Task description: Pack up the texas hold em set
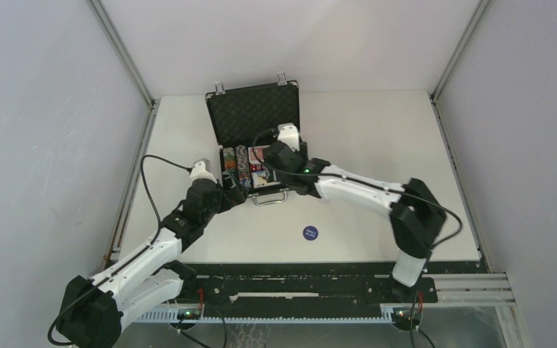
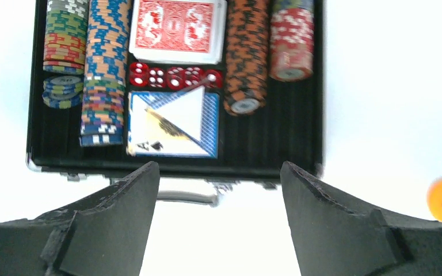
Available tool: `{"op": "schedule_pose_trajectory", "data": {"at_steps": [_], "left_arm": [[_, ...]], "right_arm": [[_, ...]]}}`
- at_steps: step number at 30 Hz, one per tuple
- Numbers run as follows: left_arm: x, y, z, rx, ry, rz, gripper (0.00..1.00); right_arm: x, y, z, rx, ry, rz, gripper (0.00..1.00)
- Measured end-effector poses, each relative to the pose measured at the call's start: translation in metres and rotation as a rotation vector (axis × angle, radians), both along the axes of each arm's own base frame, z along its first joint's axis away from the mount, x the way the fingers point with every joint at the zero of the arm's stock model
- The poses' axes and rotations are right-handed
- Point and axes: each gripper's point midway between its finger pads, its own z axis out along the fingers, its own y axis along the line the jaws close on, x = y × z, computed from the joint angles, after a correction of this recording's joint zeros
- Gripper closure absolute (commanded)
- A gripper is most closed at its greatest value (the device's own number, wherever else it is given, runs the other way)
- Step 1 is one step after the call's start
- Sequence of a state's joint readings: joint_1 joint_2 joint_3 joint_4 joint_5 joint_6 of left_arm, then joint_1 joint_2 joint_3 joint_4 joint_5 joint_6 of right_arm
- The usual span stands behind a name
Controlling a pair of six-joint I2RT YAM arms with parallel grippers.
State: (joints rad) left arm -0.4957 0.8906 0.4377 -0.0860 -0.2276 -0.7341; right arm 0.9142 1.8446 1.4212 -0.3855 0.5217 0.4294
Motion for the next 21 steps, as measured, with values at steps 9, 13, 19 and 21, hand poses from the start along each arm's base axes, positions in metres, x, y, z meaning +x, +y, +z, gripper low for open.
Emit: {"op": "schedule_pose_trajectory", "data": {"at_steps": [9, 13, 19, 21], "left_arm": [[0.001, -0.008, -0.005, -0.021, 0.019, -0.023, 0.00], [0.000, -0.009, -0.005, -0.034, 0.024, -0.019, 0.00], [-0.001, -0.015, 0.005, -0.058, -0.002, -0.006, 0.00], [-0.002, -0.019, 0.009, -0.061, -0.010, -0.007, 0.00]], "right_arm": [[-0.063, -0.085, -0.013, 0.007, 0.013, -0.127, 0.16], [-0.097, -0.133, -0.060, -0.085, 0.102, -0.192, 0.16], [-0.099, -0.159, -0.071, -0.084, 0.129, -0.278, 0.15], [-0.092, -0.160, -0.071, -0.069, 0.123, -0.295, 0.15]]}}
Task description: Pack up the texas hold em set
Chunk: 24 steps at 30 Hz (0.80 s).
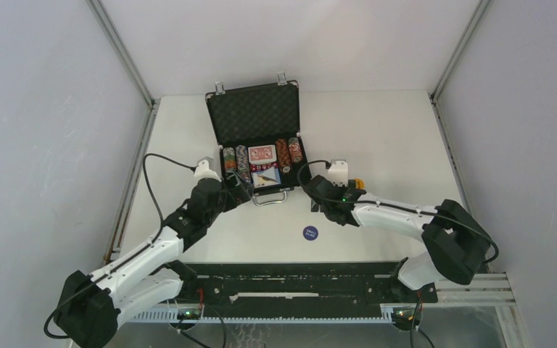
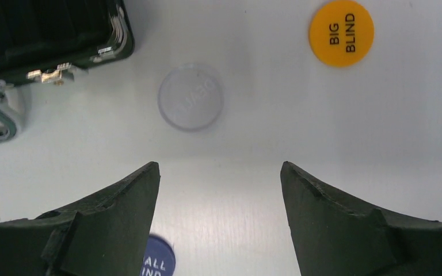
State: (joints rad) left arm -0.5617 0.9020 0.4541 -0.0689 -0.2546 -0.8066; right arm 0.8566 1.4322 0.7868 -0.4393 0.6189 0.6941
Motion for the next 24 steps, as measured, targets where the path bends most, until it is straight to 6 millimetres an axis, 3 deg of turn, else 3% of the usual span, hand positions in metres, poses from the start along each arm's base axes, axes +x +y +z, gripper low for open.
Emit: {"op": "schedule_pose_trajectory", "data": {"at_steps": [7, 24], "left_arm": [[0.016, -0.018, 0.014, -0.005, -0.019, -0.009, 0.00], [0.024, -0.022, -0.004, 0.009, -0.013, -0.011, 0.00]], "right_arm": [[0.023, 0.011, -0.014, -0.011, 0.026, -0.008, 0.15], [0.063, 0.016, -0.040, -0.016, 0.069, -0.030, 0.15]]}}
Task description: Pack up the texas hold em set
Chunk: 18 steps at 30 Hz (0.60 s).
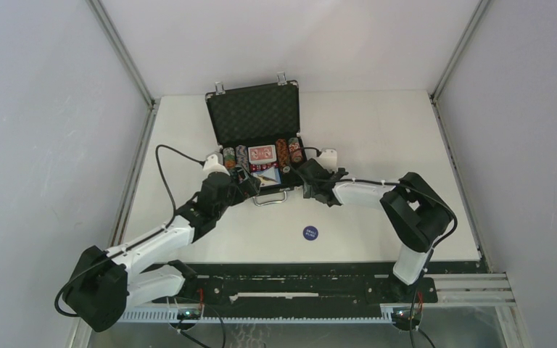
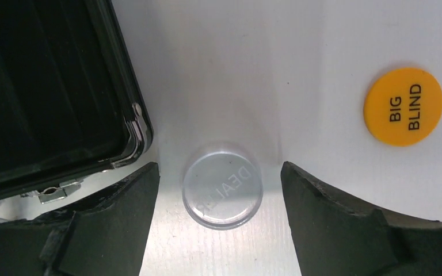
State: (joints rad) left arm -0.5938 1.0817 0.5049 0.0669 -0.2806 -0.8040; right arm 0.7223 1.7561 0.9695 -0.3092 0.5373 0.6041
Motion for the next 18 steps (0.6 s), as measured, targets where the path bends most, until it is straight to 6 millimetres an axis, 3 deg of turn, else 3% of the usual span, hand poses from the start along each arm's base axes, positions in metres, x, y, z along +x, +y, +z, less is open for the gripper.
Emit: {"op": "schedule_pose_trajectory", "data": {"at_steps": [8, 18], "left_arm": [[0.000, -0.001, -0.003, 0.003, 0.008, -0.004, 0.00], [-0.002, -0.003, -0.003, -0.003, 0.015, -0.019, 0.00]], "right_arm": [[0.005, 0.006, -0.001, 0.025, -0.006, 0.002, 0.24], [-0.006, 0.013, -0.001, 0.019, 0.002, 0.027, 0.33]]}}
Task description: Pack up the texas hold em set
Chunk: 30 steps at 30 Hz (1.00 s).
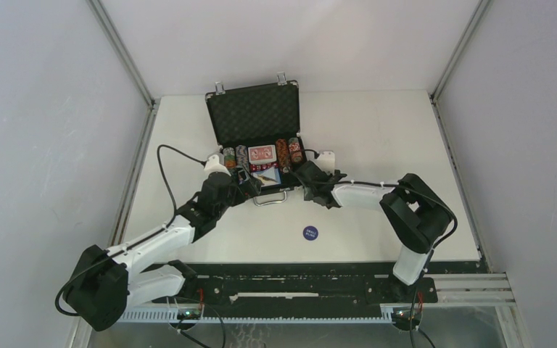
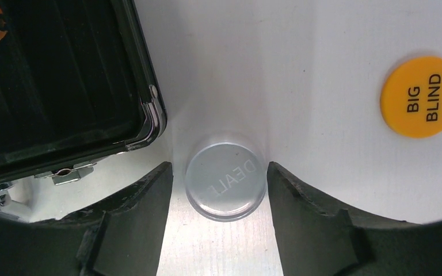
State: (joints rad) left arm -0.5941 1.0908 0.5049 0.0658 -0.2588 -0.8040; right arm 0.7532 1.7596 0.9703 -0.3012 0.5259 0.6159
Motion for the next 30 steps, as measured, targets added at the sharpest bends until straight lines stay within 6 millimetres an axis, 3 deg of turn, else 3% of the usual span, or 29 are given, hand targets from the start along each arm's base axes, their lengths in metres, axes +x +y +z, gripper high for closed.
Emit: {"op": "schedule_pose_trajectory", "data": {"at_steps": [16, 26, 30], "left_arm": [[0.000, 0.000, -0.006, 0.010, 0.016, -0.002, 0.00], [-0.001, 0.000, -0.006, 0.012, 0.017, -0.003, 0.00], [-0.001, 0.000, -0.006, 0.012, 0.017, -0.003, 0.00]], "right_arm": [[-0.008, -0.001, -0.001, 0.035, -0.013, -0.001, 0.50], [-0.014, -0.006, 0.001, 0.025, -0.002, 0.001, 0.51], [-0.017, -0.008, 0.013, 0.034, -0.013, 0.002, 0.51]]}}
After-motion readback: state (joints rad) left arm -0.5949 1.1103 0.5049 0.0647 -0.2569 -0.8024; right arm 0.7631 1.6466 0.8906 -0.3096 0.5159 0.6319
